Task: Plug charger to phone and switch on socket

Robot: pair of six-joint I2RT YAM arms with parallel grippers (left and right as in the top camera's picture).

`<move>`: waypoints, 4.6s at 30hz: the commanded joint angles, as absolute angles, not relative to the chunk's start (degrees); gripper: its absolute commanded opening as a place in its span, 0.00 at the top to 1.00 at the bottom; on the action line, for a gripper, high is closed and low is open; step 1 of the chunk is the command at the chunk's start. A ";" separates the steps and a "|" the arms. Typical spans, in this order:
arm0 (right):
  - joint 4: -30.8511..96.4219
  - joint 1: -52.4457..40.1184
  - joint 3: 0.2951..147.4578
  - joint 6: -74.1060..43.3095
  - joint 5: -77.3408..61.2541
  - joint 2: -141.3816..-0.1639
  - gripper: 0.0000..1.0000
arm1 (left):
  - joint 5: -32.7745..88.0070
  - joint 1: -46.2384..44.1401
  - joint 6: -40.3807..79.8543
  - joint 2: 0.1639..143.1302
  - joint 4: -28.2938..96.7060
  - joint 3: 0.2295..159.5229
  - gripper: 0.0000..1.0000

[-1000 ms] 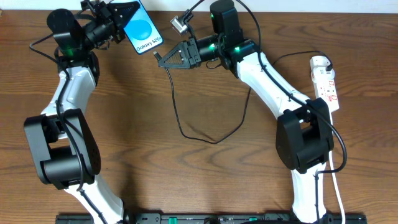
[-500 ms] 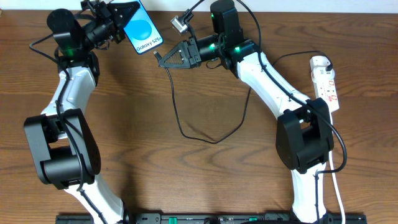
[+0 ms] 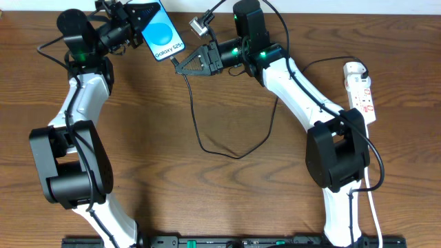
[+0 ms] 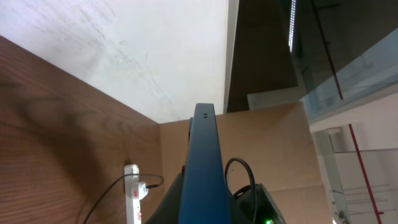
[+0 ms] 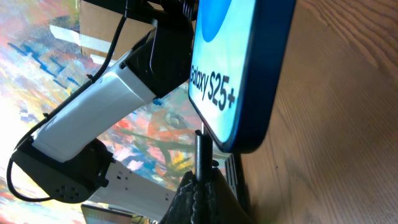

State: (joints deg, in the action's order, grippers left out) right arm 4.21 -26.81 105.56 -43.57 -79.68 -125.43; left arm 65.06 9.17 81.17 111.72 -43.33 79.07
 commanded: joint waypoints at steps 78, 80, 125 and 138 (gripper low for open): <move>2.61 -27.53 105.93 -49.08 -75.02 -126.02 0.99 | 63.79 10.28 79.77 110.89 -44.03 79.72 0.93; 2.61 -27.53 105.93 -49.04 -75.18 -126.02 0.99 | 63.75 10.28 79.77 110.89 -44.03 79.72 0.93; 2.52 -27.14 105.93 -46.65 -76.58 -126.02 0.99 | 64.10 9.65 79.37 110.89 -43.83 78.81 0.93; 2.61 -27.03 105.93 -46.70 -76.20 -126.02 0.99 | 64.69 9.21 79.35 110.89 -43.86 78.81 0.93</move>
